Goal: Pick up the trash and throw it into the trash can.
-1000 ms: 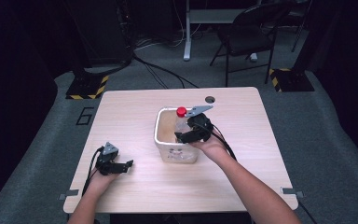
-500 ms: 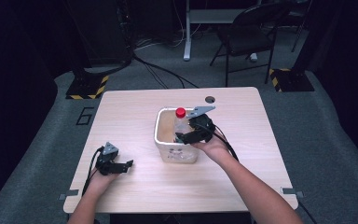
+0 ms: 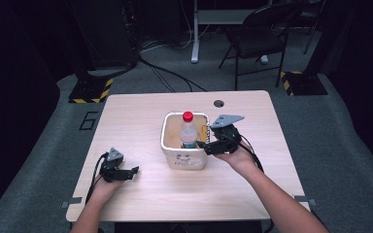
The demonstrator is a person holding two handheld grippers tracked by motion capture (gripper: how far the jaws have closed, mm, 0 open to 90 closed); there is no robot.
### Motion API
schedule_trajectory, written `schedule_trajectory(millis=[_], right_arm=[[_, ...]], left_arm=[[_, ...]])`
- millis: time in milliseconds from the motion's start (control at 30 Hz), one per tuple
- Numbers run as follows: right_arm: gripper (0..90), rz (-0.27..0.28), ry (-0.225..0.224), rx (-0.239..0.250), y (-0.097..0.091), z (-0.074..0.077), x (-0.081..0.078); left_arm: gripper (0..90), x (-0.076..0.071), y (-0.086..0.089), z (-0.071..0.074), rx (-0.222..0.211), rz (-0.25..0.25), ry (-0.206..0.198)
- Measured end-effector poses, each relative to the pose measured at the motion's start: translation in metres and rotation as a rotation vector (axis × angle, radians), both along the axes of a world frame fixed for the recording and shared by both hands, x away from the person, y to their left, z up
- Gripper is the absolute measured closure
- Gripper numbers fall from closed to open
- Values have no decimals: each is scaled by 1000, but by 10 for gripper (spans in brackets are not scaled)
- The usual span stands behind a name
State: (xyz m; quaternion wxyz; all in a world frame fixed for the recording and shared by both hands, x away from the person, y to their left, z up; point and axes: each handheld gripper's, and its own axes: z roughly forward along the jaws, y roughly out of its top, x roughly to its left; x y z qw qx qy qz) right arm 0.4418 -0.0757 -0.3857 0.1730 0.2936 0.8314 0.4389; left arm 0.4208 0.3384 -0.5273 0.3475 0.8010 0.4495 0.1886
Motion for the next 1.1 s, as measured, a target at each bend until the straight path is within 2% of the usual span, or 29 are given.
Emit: schedule_trajectory(millis=[700,1100], right_arm=[[235,-63,4,13,-43,-18,-14],[238,-117,21,14,-64,-39,-19]], left_arm=[[147,0,0,0,0,1,-1],[147,0,0,0,2,1,-1]])
